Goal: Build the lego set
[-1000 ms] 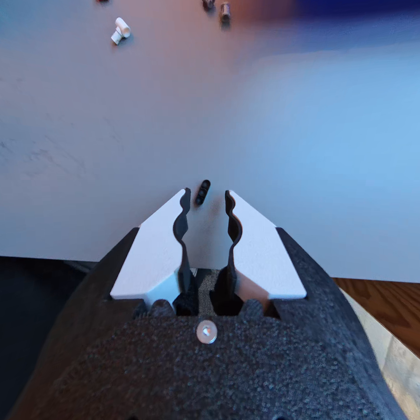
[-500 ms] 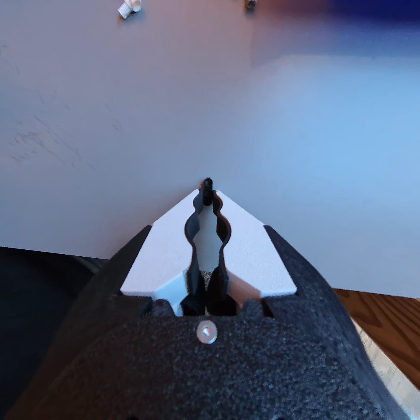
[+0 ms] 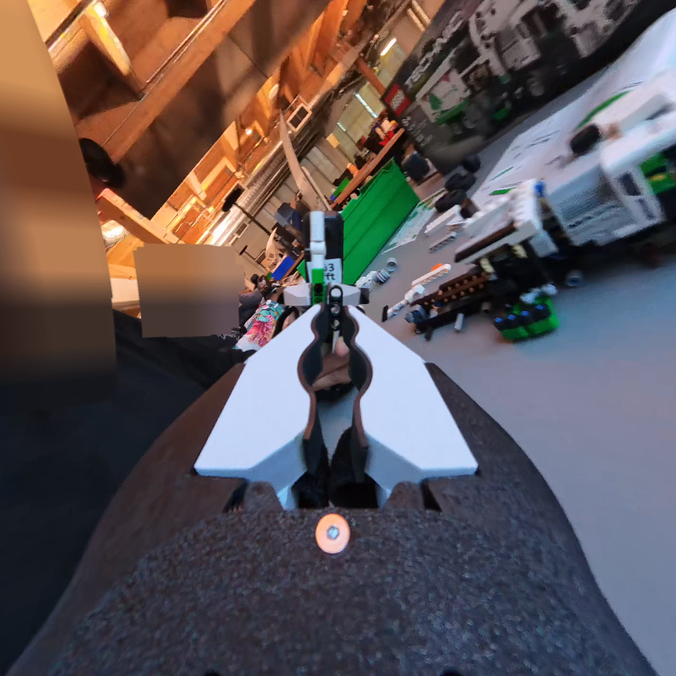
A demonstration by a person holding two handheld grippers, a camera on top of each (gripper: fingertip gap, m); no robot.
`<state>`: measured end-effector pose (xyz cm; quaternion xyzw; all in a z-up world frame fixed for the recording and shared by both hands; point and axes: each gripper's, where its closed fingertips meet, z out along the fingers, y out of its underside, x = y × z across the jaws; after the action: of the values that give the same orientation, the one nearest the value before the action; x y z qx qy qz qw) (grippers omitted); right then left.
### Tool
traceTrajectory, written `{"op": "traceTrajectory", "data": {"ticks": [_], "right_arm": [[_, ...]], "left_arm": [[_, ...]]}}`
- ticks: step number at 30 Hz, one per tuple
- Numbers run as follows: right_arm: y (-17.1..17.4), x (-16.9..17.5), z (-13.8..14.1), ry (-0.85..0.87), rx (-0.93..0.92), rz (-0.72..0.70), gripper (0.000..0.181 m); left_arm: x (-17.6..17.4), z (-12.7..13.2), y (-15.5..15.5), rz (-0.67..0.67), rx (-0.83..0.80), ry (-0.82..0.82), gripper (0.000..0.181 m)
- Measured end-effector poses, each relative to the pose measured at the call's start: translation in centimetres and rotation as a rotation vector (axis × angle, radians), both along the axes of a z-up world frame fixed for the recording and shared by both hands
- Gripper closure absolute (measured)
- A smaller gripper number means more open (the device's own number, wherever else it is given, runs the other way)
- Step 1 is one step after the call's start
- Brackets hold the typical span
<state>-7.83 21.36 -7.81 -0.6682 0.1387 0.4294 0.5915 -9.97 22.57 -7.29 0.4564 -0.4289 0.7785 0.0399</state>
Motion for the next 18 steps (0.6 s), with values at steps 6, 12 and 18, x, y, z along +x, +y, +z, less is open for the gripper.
{"op": "traceTrajectory", "data": {"ticks": [6,12,18], "right_arm": [[1.5,-1.7,0.3,-0.029,0.056,0.020,0.176],[1.2,-1.7,0.0,0.040,0.098,-0.001,0.176],[1.0,-1.8,-0.6,0.010,0.068,0.034,0.176]], "left_arm": [[0.1,0.0,0.4,0.026,0.034,-0.016,0.175],[0.2,-0.5,0.0,0.028,0.085,-0.010,0.175],[0.2,-1.2,-0.2,0.003,0.124,0.020,0.175]]}}
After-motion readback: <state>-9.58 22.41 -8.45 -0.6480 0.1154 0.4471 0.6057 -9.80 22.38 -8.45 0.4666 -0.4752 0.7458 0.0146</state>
